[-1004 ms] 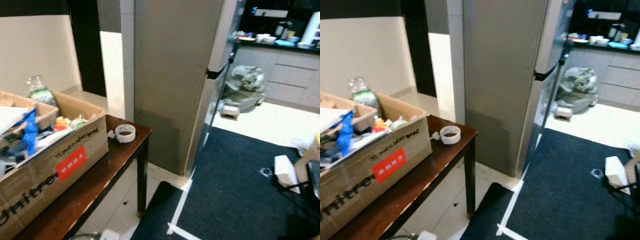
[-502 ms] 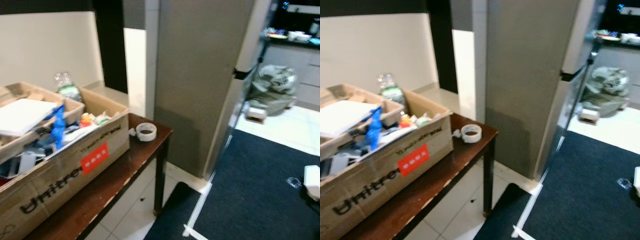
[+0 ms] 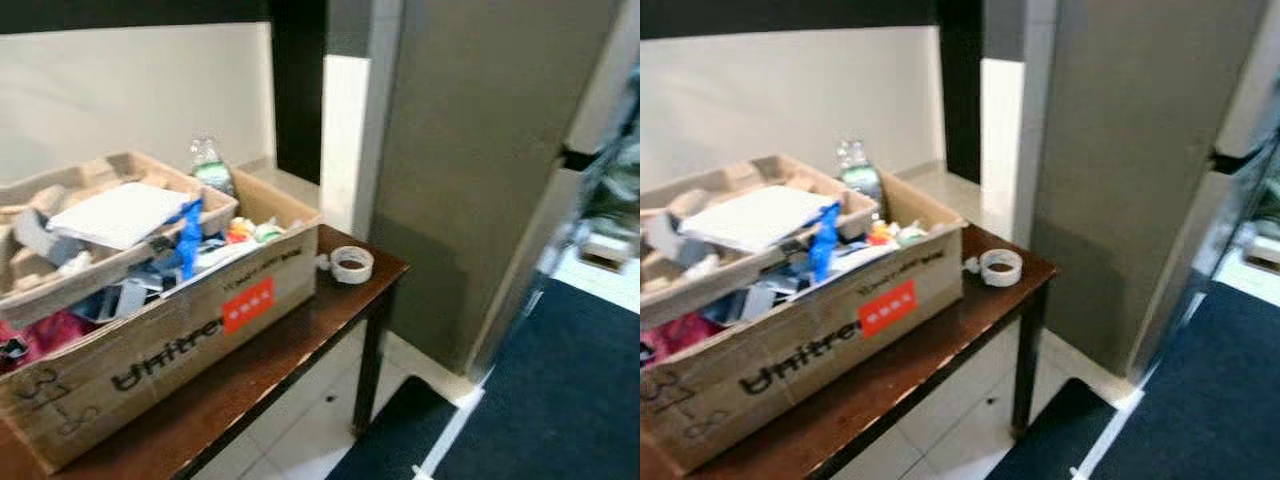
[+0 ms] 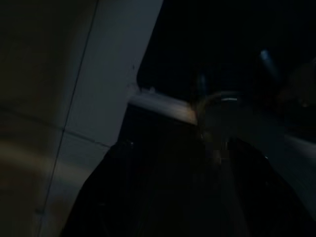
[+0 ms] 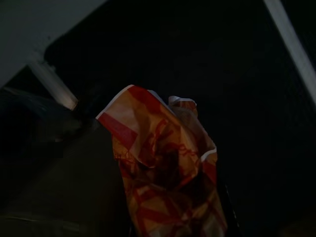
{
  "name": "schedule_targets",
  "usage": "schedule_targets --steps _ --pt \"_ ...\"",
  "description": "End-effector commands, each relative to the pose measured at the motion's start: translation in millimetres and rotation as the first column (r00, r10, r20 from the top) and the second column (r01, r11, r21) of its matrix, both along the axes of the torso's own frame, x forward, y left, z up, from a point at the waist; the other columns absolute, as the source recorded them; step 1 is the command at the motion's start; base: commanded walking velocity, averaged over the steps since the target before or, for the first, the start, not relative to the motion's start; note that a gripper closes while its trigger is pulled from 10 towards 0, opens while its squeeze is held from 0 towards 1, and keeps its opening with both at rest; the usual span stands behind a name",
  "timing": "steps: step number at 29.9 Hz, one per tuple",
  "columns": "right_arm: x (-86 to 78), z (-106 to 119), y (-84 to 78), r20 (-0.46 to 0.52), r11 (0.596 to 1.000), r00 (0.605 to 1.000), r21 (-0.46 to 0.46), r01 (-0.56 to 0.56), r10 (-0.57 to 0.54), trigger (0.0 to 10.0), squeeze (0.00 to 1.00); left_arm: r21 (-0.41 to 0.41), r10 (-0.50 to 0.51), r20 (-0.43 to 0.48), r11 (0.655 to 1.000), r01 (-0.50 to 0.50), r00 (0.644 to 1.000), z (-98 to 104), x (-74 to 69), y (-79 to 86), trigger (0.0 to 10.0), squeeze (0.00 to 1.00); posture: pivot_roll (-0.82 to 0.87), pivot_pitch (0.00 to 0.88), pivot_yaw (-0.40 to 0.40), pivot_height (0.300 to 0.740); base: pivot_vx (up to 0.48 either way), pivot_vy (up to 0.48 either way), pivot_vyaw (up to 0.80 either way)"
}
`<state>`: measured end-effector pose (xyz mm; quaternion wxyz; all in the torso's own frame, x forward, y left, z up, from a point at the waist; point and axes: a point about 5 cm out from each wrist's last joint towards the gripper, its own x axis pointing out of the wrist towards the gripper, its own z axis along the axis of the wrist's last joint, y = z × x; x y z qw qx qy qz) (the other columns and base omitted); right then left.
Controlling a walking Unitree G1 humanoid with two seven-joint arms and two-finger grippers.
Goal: Picking trash to rubbish bin
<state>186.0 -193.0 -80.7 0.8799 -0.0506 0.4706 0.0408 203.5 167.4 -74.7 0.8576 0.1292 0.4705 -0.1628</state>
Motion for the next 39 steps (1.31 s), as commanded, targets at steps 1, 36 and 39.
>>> schedule_targets --steps 1,36,39 --pt "-6.1 -3.3 0.2 -0.025 1.0 1.0 0.004 0.007 -0.007 10.0 0.0 0.022 0.007 -0.059 1.0 -0.006 0.998 -6.1 -11.4 5.8 10.0 0.0 -0.09 0.143 -0.004 0.74 0.0 0.0 0.8" --pt "-8.8 -5.0 2.7 -0.046 1.0 0.999 0.012 -0.019 0.02 10.0 0.0 0.082 0.113 -0.128 0.991 -0.103 0.985 -16.6 -32.0 14.2 10.0 0.0 -0.09 0.139 -0.008 0.74 0.0 0.0 0.8" --pt "-8.9 -4.9 0.8 -0.042 1.0 0.999 0.012 0.016 -0.015 10.0 0.0 0.078 0.116 -0.127 0.991 -0.106 0.985 -16.5 -32.1 15.3 10.0 0.0 -0.09 0.14 -0.007 0.74 0.0 0.0 0.53"
